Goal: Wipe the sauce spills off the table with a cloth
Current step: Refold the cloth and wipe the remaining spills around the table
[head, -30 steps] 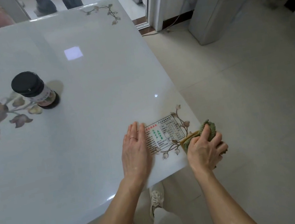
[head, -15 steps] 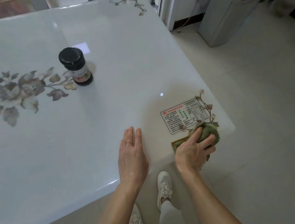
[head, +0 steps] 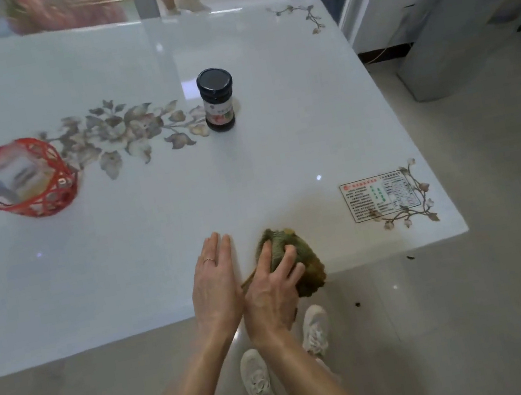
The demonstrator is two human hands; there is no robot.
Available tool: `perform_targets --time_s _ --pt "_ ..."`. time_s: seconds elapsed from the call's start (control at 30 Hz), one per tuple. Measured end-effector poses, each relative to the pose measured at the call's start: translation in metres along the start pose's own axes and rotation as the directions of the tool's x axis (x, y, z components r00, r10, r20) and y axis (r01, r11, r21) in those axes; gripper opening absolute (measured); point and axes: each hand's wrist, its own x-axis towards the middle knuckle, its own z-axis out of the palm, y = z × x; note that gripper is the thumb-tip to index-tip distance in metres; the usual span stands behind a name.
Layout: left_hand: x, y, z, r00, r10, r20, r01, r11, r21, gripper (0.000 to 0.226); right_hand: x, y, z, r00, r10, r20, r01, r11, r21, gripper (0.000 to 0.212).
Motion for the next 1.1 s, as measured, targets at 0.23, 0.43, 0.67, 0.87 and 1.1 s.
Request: perform_targets --time_s 0.23,0.43,0.67,0.87,1.1 --pt "-0.021 -0.033 -0.023 0.984 -0.125 -0.129 0.117 0.991 -0.064 0.053 -0.024 -0.017 0.018 0.941 -0.33 0.068 0.333 0.942 -0.031 0.08" --pt "-0.035 -0.032 -0.021 0.982 -0.103 -0.157 0.089 0.991 -0.095 0.05 -0.02 0.016 0.019 0.803 -0.583 0.12 0.594 0.8 -0.085 0.093" --pt "-0.048 -0.026 -0.014 0.978 -0.098 -0.184 0.073 0.988 -0.138 0.052 0.004 0.074 -0.001 0.68 -0.729 0.076 0.732 0.671 -0.114 0.093" --pt "-0.053 -0.012 -0.011 0.978 -0.118 -0.173 0.091 0.984 -0.156 0.05 0.031 0.108 -0.025 0.679 -0.73 0.074 0.733 0.671 -0.111 0.079" --pt "-0.042 0.013 -0.021 0.984 -0.143 -0.109 0.105 0.949 -0.297 0.045 0.054 0.144 -0.058 0.756 -0.649 0.083 0.653 0.742 -0.152 0.072"
